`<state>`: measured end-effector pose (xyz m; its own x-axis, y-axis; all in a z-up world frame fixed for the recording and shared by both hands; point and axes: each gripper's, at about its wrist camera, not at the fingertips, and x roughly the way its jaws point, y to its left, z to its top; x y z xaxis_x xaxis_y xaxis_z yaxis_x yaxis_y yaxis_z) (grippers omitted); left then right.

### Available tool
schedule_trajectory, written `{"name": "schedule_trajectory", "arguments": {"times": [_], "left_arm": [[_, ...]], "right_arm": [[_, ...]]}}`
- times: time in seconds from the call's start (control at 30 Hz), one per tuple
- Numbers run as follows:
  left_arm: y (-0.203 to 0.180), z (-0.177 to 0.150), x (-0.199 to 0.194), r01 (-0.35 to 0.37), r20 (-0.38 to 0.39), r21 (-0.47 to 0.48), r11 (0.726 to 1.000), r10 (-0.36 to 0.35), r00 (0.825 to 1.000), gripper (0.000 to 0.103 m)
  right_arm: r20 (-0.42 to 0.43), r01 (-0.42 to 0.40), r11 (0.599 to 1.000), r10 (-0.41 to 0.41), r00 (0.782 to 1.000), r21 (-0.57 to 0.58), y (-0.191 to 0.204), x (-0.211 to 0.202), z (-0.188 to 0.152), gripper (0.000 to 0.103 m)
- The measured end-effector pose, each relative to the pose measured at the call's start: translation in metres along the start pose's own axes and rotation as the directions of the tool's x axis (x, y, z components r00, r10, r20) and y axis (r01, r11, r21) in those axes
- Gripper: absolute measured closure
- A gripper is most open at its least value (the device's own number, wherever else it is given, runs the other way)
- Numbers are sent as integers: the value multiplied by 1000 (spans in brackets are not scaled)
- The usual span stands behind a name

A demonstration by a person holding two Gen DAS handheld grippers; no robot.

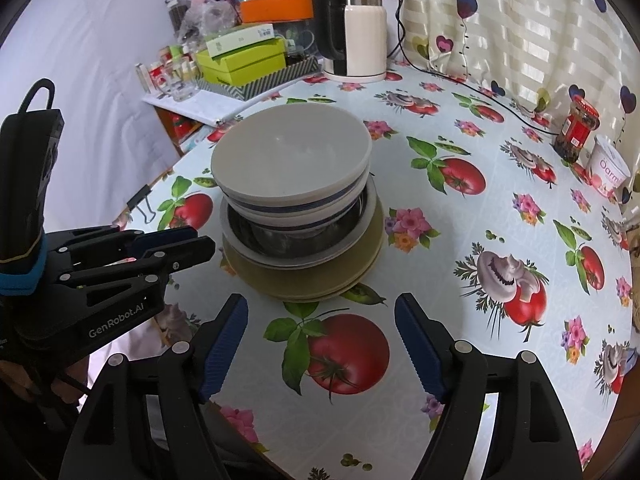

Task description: Organize plates and bowls

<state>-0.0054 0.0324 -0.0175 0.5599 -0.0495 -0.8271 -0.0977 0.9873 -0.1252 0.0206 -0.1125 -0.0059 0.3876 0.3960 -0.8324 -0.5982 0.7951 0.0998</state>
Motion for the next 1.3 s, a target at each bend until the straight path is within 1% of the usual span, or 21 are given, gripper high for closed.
{"name": "schedule_trajectory", "arguments": {"times": [0.87,1.3], "left_arm": [[-4,-1,-3,-17,9,12,1000,17,1000,84],[-4,-1,-2,-18,2,21,1000,18,1000,84]], "right_arm": [[4,4,1000,-4,1000,-3,2,1,0,25],[3,6,1000,-6,1000,-8,4,2,0,25]]}}
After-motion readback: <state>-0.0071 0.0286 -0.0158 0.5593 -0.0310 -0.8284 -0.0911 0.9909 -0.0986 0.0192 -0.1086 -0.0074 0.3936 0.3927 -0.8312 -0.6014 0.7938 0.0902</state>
